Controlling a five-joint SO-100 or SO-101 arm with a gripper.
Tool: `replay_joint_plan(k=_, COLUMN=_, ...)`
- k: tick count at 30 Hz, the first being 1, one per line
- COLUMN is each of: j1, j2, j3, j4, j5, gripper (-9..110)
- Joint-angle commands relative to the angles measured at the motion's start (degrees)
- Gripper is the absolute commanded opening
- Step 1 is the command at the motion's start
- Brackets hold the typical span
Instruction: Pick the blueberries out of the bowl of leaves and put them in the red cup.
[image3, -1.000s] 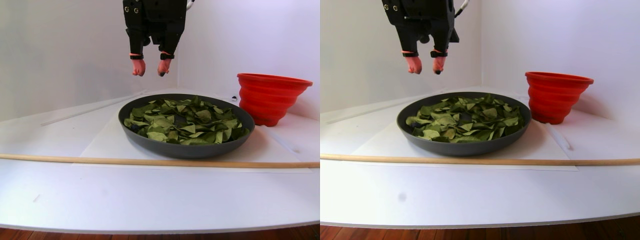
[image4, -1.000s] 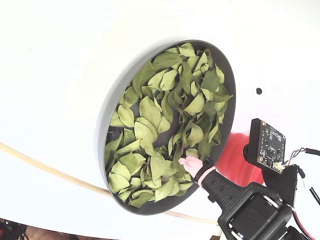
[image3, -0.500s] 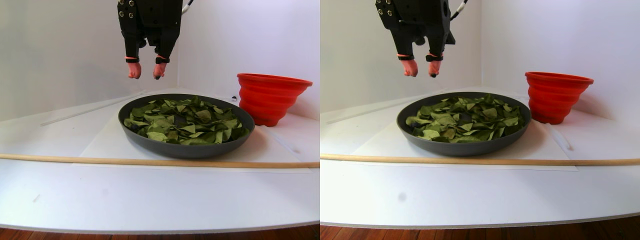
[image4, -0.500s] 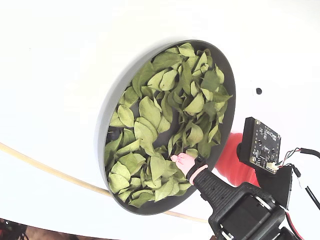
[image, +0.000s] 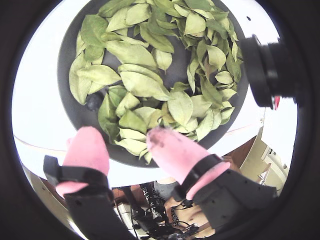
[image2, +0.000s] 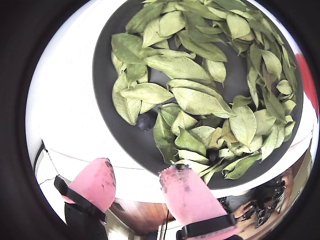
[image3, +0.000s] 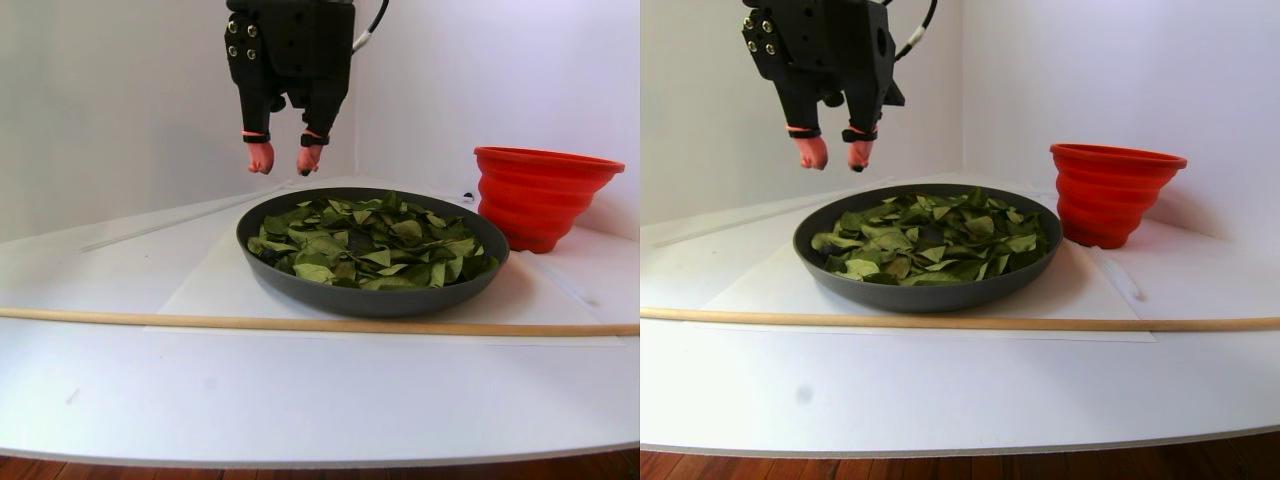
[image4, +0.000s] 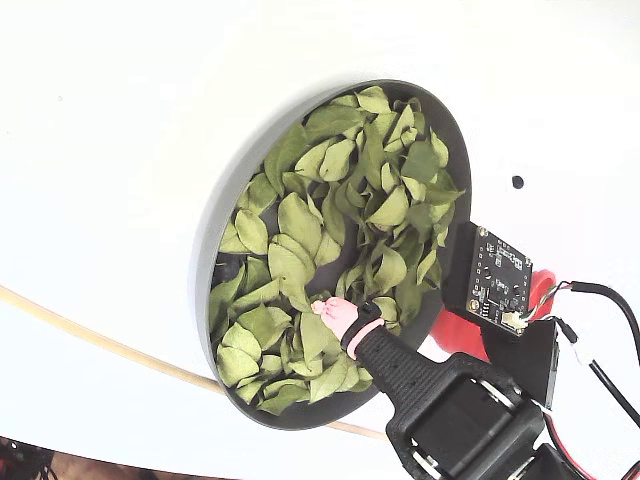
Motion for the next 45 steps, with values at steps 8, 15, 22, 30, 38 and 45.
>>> replay_joint_plan(k=8, j1=-0.88, j2=-3.34, j3=-0.97, j4=-3.25, j5=1.85, gripper=17)
replay_joint_plan(k=15, j1=-1.05, j2=-6.86, j3=-1.85, j4=-5.36, j5=2.81, gripper=17)
replay_joint_plan(k=22, j1=-1.05, j2=-10.37, j3=-2.37, j4=-7.47, j5=3.25, gripper=17)
replay_joint_plan(k=30, j1=-0.97, j2=-13.54, j3=-2.90, j4=-10.02, j5=4.22, gripper=17)
replay_joint_plan(k=38, j1=-0.88, j2=-17.58, j3=-4.31, j4=-12.22, j5=5.01, gripper=16)
replay_joint_plan(k=45, j1=-0.88, j2=-19.86, j3=-4.75, j4=-13.80, j5=5.89, gripper=16)
